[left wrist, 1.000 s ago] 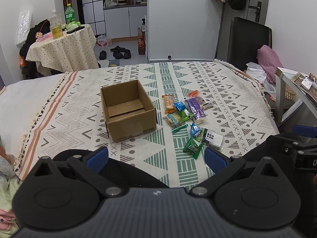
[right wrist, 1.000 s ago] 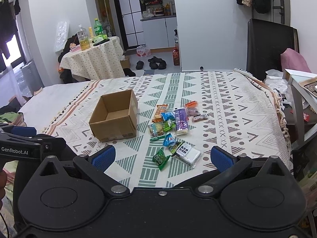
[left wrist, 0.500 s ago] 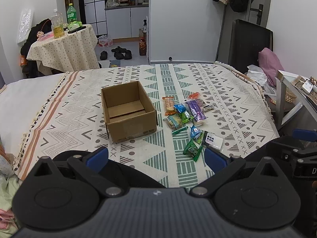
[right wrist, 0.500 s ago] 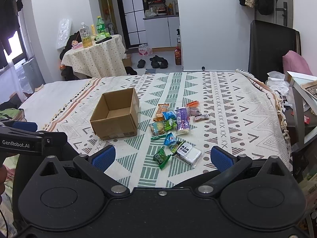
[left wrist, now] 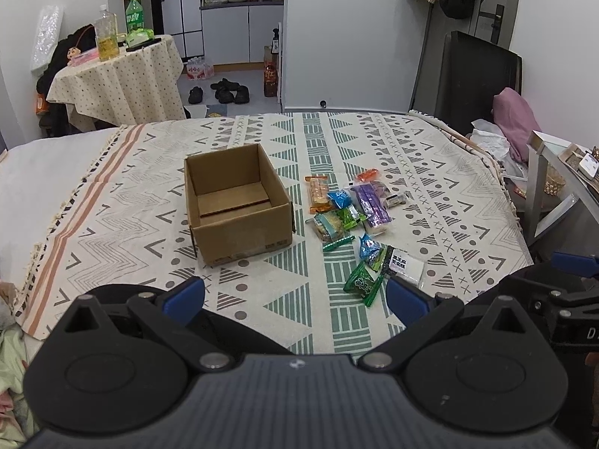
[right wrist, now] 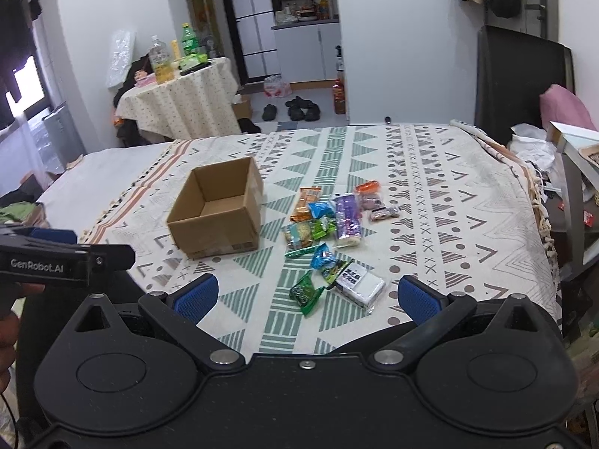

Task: Organize snacks
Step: 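Grasp the green candy packet with the left gripper while the right grasps the white cake packet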

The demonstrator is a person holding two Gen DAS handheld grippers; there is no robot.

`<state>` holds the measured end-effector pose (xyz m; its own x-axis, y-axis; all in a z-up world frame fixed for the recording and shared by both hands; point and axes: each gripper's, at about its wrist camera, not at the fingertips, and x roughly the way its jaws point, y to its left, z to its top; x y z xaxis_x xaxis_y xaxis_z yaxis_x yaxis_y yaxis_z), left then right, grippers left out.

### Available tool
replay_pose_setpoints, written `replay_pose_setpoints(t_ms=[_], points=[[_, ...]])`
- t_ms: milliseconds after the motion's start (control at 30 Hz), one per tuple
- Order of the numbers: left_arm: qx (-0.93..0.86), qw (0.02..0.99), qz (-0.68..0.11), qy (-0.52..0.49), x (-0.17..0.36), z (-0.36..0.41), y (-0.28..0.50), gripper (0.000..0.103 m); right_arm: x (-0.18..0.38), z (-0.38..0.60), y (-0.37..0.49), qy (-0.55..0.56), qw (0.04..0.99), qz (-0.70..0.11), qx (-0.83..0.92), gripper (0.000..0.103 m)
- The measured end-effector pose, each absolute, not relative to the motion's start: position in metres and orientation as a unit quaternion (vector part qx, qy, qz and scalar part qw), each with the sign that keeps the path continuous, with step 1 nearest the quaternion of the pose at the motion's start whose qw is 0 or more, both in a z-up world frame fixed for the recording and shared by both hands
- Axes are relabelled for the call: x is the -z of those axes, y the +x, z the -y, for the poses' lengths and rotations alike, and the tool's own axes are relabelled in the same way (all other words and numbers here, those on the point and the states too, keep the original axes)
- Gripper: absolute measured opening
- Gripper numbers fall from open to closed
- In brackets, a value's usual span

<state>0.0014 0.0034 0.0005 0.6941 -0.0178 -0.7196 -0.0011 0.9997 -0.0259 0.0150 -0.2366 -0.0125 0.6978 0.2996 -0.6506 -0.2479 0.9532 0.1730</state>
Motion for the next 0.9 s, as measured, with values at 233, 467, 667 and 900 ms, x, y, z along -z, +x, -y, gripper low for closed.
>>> replay_pose_setpoints(t_ms=[233,467,667,900], points=[[0.013,0.915,-0.403,-0.022,0.014,0.002,0.021,0.102,0.029,0.248,0.032,0.055,0.915,-0.374,-0.142,0.103],[0.011,0.907,-0.419,-0.039,0.034,0.005,0.046,0.100,0.046,0.256,0.051,0.074,0.909,-0.385,-0.141,0.099],[0.016,0.898,-0.437,-0.043,0.050,0.012,0.064,0.098,0.064,0.261,0.072,0.093,0.896,-0.410,-0.142,0.091],[0.006,0.886,-0.458,-0.069,0.071,0.019,0.089,0.086,0.084,0.267,0.098,0.124,0.880,-0.437,-0.139,0.081]])
